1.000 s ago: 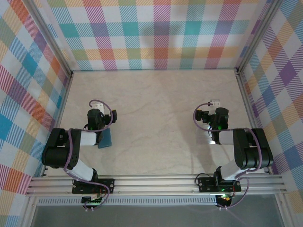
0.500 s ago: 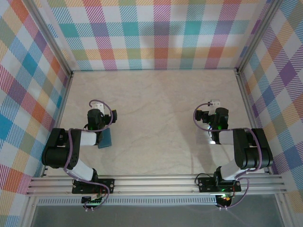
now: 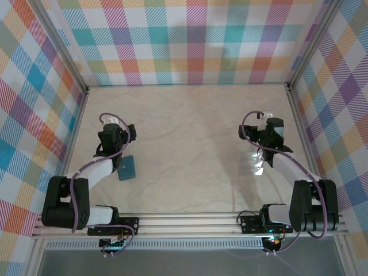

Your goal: Take the credit cards out of the card holder

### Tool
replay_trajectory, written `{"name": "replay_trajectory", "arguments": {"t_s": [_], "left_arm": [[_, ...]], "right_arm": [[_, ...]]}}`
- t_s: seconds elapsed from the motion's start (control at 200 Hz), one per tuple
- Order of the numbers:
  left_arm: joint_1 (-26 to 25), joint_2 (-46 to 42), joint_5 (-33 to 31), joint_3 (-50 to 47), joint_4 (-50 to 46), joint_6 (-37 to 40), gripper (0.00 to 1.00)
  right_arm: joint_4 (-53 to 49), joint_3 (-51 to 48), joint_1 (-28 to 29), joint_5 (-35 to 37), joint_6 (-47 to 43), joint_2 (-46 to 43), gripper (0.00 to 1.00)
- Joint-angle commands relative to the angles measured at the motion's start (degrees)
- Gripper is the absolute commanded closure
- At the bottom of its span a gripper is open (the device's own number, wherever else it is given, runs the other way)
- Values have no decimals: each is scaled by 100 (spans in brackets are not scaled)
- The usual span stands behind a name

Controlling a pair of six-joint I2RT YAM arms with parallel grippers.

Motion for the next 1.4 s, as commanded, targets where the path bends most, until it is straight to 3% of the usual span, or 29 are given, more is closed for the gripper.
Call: {"name": "replay_trajectory", "arguments": {"t_s": [0.0,0.25,0.575,0.915,1.395], "left_arm": [[-99,-306,-148,299,-1213,-666,0],[-244,-546,566,664,-2587,-1378,0],[-365,-572,1110,877,-3301,-1748,0],[-367,-546,970,1020,-3492,-1714,0],[-370,-500,795,1078,-3695,-1858,0]], "right_arm": [[-1960,396,-51,21,604,-144,3],[-3383,314,-52,-23,1047,-829,20],[-4018,75,-242,272,1469,-1533,45],[-3666,133,-853,-159,1384,-883,57],[-3578,413,-1037,-348,988,-116,69]]}}
